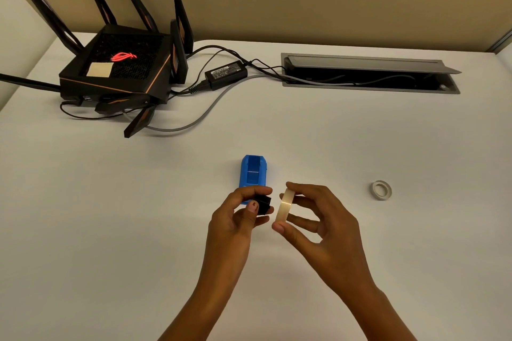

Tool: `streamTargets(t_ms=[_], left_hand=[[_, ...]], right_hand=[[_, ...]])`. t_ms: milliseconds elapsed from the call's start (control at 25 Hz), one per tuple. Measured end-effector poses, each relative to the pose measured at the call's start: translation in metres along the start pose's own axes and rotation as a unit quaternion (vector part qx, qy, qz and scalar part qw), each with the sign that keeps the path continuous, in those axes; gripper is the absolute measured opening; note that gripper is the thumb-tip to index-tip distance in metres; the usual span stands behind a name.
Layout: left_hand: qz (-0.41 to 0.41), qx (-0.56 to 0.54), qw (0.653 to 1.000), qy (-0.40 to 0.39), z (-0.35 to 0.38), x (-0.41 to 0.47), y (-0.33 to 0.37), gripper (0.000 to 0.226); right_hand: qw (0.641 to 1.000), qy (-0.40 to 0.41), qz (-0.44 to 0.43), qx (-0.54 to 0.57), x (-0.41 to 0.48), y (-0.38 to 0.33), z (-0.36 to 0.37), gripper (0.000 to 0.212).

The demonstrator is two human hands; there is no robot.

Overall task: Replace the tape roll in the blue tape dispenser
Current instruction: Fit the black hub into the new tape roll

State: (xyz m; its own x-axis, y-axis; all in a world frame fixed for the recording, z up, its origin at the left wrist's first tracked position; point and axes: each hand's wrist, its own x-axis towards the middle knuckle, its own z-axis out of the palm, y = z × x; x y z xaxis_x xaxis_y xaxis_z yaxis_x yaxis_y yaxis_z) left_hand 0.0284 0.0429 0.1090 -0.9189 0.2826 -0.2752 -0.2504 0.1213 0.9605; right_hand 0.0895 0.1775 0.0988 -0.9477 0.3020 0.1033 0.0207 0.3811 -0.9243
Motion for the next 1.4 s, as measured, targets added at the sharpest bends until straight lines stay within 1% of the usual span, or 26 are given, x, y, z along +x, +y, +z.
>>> streamTargets(t_ms=[200, 440, 640, 800, 920, 1240, 1400], left_hand=[[0.000, 0.007, 1.000, 0.008, -0.0006, -0.0015, 0.0016, 0.019], [-0.001, 0.002, 1.000, 0.009, 0.0013, -0.0016, 0.0039, 0.017], [-0.002, -0.002, 1.000, 0.011, 0.0015, -0.0015, 0.0049, 0.017], [0.003, 0.000, 1.000, 0.014, 0.0013, -0.0024, 0.0034, 0.024], [0.012, -0.008, 1.000, 0.018, -0.0011, -0.0013, 0.0028, 0.023], [0.023, -0.003, 1.000, 0.006, -0.0027, 0.0020, -0.0017, 0.020], [0.028, 0.004, 1.000, -0.010, -0.0044, 0.0030, -0.0028, 0.024]], right_hand=[[1.000, 0.003, 0.003, 0.001, 0.0012, -0.0026, -0.0003, 0.050], [1.000, -0.013, -0.011, -0.006, 0.0044, -0.0060, 0.0014, 0.050], [1.000, -0.020, -0.003, 0.000, 0.0054, -0.0050, 0.0024, 0.059], [1.000, -0.021, -0.009, 0.002, 0.0056, -0.0057, 0.0018, 0.056], [1.000, -0.024, -0.006, 0.008, 0.0062, -0.0067, 0.0022, 0.057], [0.999, -0.039, 0.002, 0.024, 0.0067, -0.0080, -0.0007, 0.061], [0.998, -0.042, 0.008, 0.037, 0.0062, -0.0079, -0.0005, 0.064]])
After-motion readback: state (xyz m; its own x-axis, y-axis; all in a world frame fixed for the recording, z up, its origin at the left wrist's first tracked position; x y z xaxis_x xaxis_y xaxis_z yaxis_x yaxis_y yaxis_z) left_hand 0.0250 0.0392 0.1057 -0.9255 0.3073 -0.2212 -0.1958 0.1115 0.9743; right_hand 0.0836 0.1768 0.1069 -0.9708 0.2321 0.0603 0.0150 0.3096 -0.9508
